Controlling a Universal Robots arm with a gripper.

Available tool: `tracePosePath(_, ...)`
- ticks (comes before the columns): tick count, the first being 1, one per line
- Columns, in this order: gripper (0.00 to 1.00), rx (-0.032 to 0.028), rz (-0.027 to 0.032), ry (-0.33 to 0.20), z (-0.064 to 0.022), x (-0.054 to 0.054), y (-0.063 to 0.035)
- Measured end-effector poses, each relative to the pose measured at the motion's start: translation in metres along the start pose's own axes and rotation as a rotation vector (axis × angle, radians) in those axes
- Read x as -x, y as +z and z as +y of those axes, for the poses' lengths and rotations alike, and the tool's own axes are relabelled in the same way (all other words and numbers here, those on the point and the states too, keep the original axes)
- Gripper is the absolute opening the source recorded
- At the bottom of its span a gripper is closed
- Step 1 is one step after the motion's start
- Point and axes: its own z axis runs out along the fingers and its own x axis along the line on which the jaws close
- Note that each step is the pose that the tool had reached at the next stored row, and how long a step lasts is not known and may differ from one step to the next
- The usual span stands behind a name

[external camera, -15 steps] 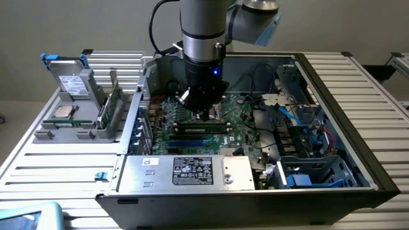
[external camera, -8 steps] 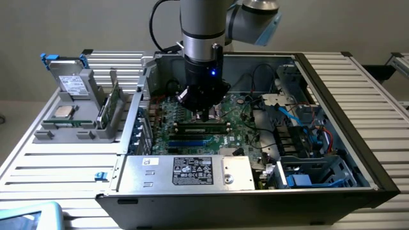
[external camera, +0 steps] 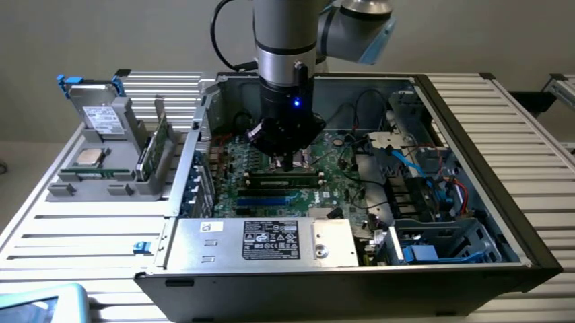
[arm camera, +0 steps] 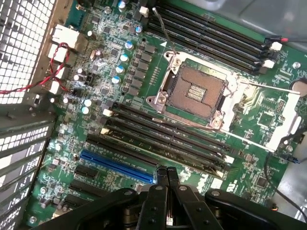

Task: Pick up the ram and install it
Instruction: 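Press down the ram until it locks into place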

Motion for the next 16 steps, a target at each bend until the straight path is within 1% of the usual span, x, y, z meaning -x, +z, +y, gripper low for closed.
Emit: tracePosePath(16,0.11,-0.0047,0.0076,0.254,0.0,0.0,0.0)
